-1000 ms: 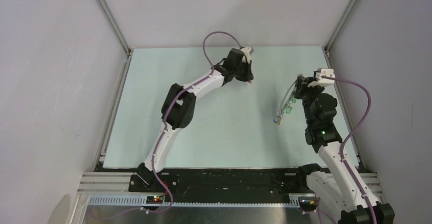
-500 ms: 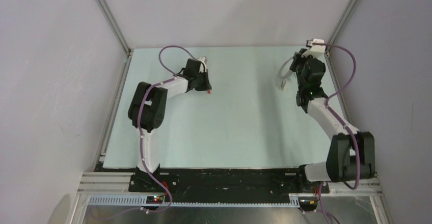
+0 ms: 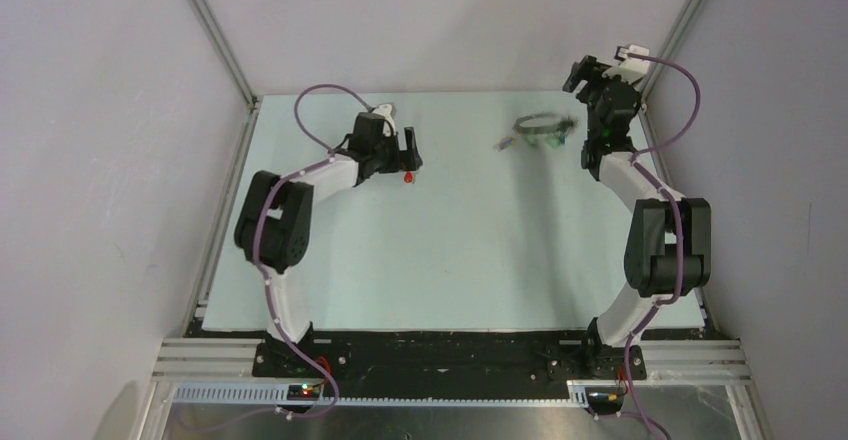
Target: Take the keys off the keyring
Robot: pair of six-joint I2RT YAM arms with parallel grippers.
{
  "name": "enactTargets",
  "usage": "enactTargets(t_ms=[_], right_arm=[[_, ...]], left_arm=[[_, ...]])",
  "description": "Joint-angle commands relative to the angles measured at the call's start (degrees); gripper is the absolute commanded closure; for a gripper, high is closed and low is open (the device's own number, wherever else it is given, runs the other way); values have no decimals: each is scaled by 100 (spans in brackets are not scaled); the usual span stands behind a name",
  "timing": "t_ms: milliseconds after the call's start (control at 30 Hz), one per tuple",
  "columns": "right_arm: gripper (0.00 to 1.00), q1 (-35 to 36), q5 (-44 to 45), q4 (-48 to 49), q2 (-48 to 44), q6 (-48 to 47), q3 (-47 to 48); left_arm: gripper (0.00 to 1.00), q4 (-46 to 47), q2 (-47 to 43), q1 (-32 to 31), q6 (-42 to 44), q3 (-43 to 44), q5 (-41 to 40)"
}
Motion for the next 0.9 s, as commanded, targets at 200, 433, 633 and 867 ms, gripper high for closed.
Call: enactTargets(t_ms=[200,433,633,867], right_arm=[[1,-462,361,-1015,-402,713,35],[1,-411,106,-2333,-2046,1682,-501],[0,-310,-1297,-4125,-3410,2763,-975],[1,-262,-1200,-4571,-5391,2692,-2335]], left_arm=[[0,273,-2632,-267,209,-1080,-1762],[0,-615,-4260,-257,-517,-1503,-2185],[0,-1012,-5701,-258,-652,-1788,-2464],[0,-2017,-6753,-264,115,-1647,-2590]])
